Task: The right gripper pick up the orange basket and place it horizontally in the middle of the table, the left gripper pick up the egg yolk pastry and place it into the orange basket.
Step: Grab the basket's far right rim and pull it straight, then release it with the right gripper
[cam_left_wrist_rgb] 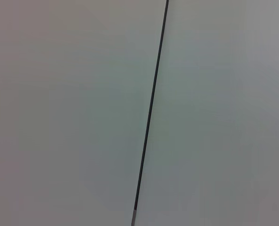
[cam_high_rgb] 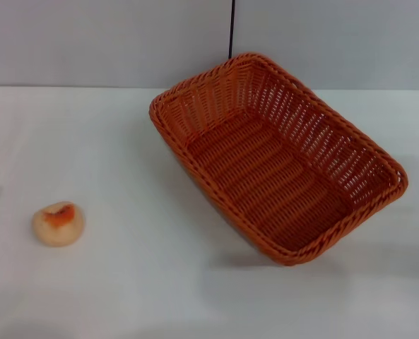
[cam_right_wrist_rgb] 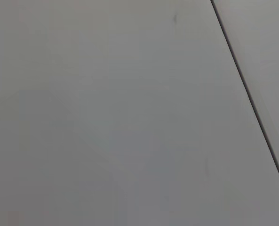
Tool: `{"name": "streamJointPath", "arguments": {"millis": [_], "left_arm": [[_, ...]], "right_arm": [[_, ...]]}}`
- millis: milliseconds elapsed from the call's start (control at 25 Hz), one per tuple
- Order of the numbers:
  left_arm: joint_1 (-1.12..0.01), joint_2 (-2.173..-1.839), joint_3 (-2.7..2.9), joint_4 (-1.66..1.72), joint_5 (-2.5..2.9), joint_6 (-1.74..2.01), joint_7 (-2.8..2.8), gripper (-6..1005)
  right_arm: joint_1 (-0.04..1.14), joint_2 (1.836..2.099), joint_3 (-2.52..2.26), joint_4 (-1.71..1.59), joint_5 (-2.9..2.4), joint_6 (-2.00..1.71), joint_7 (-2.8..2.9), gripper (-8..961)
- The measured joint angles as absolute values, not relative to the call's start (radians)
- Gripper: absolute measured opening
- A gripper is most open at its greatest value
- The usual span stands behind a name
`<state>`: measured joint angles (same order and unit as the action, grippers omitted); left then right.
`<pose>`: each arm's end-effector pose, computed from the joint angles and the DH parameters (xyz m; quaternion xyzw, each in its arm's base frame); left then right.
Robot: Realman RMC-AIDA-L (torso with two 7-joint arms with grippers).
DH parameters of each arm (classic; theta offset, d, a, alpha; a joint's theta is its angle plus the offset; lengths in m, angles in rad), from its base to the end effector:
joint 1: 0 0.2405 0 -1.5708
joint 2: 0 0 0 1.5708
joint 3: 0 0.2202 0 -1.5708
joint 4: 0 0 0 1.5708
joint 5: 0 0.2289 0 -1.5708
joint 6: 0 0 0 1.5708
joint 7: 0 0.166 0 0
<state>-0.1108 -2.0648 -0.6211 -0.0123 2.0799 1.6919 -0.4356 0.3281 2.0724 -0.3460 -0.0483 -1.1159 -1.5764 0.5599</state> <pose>-0.3640 0.2068 0.0519 -0.6024 -0.2401 -0.3974 0.6493 0.3274 0.2897 0.0517 -0.6253 0.2349 0.4556 0.5884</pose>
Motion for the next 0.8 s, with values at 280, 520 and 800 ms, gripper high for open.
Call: {"name": "streamJointPath", "arguments": {"millis": [280, 520, 800], "left_arm": [[-0.117, -2.063, -0.623, -0.012, 2.079, 1.69, -0.442, 809], [-0.12, -2.064, -0.623, -0.012, 2.08, 1.687, -0.441, 805], [-0.122, -2.066, -0.618, -0.012, 2.08, 1.677, -0.444, 801]], "right_arm": [[0.325, 2.072, -0.354, -0.049, -1.132, -1.58, 0.565, 791], [0.316, 2.072, -0.36, -0.159, -1.266, -1.584, 0.707, 790], [0.322, 2.069, -0.369, -0.608, -1.629, -1.579, 1.347, 788]]}}
